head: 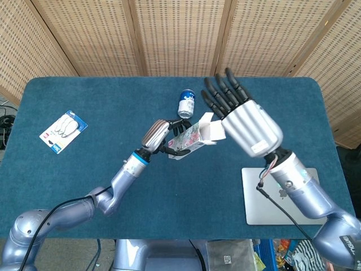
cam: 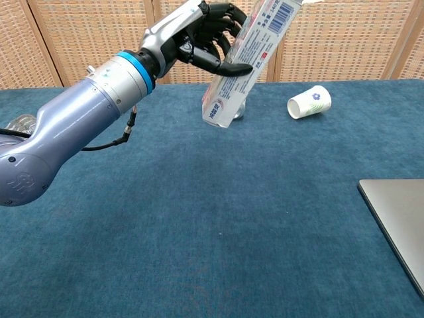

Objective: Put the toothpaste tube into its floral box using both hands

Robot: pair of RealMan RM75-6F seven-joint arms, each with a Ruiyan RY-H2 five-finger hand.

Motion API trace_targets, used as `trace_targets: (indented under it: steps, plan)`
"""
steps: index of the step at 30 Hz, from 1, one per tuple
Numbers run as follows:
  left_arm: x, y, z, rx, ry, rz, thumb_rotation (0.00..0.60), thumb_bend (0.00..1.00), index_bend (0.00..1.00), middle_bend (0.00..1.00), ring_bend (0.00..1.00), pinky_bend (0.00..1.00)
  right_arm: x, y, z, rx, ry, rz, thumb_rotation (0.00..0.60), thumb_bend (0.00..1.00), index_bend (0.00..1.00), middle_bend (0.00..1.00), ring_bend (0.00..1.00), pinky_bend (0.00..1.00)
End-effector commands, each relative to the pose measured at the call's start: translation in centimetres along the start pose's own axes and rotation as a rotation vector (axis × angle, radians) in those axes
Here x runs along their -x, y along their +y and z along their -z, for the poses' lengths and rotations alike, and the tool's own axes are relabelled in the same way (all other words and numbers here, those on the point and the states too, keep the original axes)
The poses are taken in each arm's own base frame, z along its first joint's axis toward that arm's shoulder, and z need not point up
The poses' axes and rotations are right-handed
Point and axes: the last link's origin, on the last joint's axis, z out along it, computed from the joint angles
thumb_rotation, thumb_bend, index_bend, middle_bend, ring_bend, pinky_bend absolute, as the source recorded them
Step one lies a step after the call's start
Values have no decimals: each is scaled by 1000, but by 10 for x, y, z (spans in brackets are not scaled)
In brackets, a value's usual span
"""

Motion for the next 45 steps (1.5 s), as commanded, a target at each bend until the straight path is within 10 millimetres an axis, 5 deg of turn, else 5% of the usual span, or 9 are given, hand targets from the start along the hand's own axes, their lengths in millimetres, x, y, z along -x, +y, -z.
trace_targets:
  steps: [1,10,15,24,26,29,31,40,45]
  plan:
    - [-3,-1,1,3,15,8,600,345,586,558,516,560,17,19,7,58,-47,-2,600,0,0,0,0,0]
    - [-17,-13,7,5,-15,-174,600,345,586,558,516,560,64,34,43,129,-199,-85,600,0,0,0,0,0]
    - [-41,-54,32,-113,-164,-489,600,345,586,555,516,556,108,27,70,159,-290,-216,600,0,0,0,0,0]
    - [-45,-89,61,-295,-329,-642,600,345,586,532,490,526,155,6,103,145,-353,-331,600,0,0,0,0,0]
    - [-42,-92,63,-325,-354,-636,600,345,568,451,403,455,161,2,110,151,-354,-368,600,0,0,0,0,0]
    - [-39,-98,66,-396,-437,-644,600,344,235,109,86,164,163,0,117,154,-339,-390,600,0,0,0,0,0]
    - [-40,-95,65,-432,-454,-635,600,340,13,0,0,13,162,-1,123,159,-327,-407,600,0,0,0,0,0]
    - [-75,-57,86,-418,-295,-561,600,326,0,0,0,0,154,-6,155,173,-298,-506,600,0,0,0,0,0]
    - [-128,-31,147,-456,-112,-604,600,248,0,0,0,0,151,-17,188,213,-309,-598,600,0,0,0,0,0]
